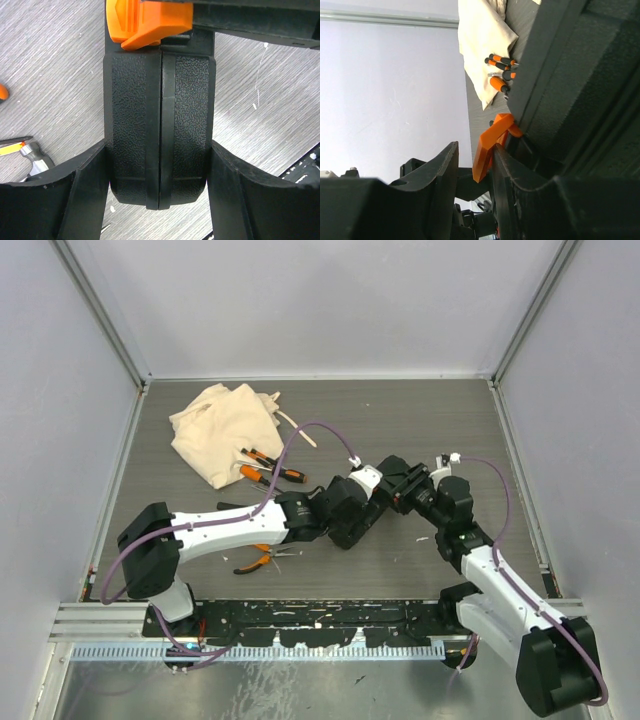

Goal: Sort the tools into containers
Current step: Open the storage box at the center of the board.

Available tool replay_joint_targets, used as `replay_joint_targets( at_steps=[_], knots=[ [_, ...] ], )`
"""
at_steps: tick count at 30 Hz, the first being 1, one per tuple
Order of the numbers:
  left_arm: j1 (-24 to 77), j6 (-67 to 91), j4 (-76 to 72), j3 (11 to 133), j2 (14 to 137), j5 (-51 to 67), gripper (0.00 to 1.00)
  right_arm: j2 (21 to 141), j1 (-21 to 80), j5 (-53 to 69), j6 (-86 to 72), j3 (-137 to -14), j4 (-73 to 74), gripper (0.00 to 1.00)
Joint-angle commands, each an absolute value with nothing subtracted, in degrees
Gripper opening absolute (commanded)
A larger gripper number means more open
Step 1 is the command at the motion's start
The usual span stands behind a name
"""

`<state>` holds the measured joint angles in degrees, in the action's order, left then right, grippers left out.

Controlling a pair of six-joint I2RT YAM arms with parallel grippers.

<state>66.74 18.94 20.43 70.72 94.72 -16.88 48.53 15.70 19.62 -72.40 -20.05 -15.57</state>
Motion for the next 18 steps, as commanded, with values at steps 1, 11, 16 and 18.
replay_joint_targets(
  at_steps=[1,11,16,18],
  knots=[
    [66.9,21.5,15.7,70.1,94.9,-13.8,0.0,49.5,16.0,20.4,-70.8,-24.7,-19.0,0.39],
    [61.7,33.9,9.0,65.2,94.8,-4.9,0.0,54.4,15.9,19.9,-62.8,-34.2,-9.1,0.6],
    [56.9,41.1,3.6,60.3,94.5,-0.2,0.0,55.5,15.9,16.1,-56.0,-40.0,0.7,0.68],
    [55.6,43.1,2.9,59.2,94.8,0.5,0.0,54.9,15.9,13.3,-53.5,-41.5,5.2,0.7]
  ],
)
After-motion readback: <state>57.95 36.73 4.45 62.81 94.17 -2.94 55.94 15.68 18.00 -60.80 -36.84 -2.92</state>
